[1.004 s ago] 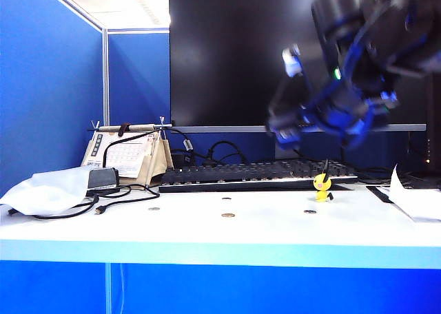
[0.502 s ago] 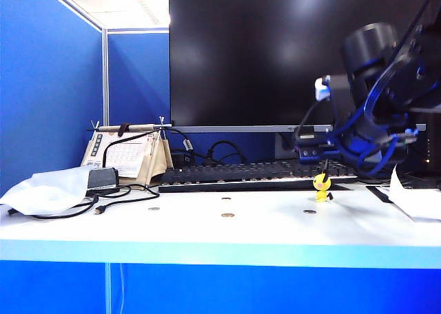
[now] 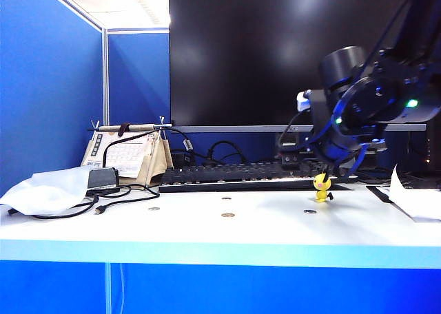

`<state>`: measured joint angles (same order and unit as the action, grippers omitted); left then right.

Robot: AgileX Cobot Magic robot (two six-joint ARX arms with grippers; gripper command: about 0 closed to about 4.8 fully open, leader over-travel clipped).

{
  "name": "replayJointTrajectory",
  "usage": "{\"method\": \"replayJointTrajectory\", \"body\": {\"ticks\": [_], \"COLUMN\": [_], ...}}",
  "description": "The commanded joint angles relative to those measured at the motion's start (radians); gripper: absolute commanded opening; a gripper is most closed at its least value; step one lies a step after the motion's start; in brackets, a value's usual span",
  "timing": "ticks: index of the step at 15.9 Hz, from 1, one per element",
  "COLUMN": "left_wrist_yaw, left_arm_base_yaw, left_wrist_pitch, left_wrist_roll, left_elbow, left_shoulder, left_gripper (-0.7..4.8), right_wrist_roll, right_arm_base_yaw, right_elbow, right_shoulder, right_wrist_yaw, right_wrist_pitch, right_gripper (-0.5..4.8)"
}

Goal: Pick up the doll and place it on the similarly colored coin.

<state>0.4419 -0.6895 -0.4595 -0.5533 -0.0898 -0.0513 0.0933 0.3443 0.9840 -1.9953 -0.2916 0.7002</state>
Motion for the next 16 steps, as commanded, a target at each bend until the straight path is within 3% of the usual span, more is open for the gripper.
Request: {"method": "replayJointTrajectory", "body": {"ticks": [1,7,16], "left_wrist_yaw": [0.003,0.003,0.003], "left_arm_base_yaw": [0.0,0.0,0.0], "left_wrist_pitch": [0.002,0.002,0.002], "left_wrist_roll": [0.003,0.003,0.003], "left_elbow": [0.003,0.003,0.003], "left_shoulder": [-0.001,-0.001,-0.001], "left_gripper": [2.96,2.96,2.96], "right_wrist_roll": [0.005,0.02,0.072], "right_arm_base_yaw": [-0.006,-0.039,-0.074], "right_elbow": [0.031,0.032,0.032], "right_shoulder": [-0.029,-0.063,-0.066], "right_wrist_yaw": [-0.008,-0.027,0.026], "right_wrist_pitch": [-0.027,-0.023,-0.023], "right_gripper": [4.41,4.42,4.24]}}
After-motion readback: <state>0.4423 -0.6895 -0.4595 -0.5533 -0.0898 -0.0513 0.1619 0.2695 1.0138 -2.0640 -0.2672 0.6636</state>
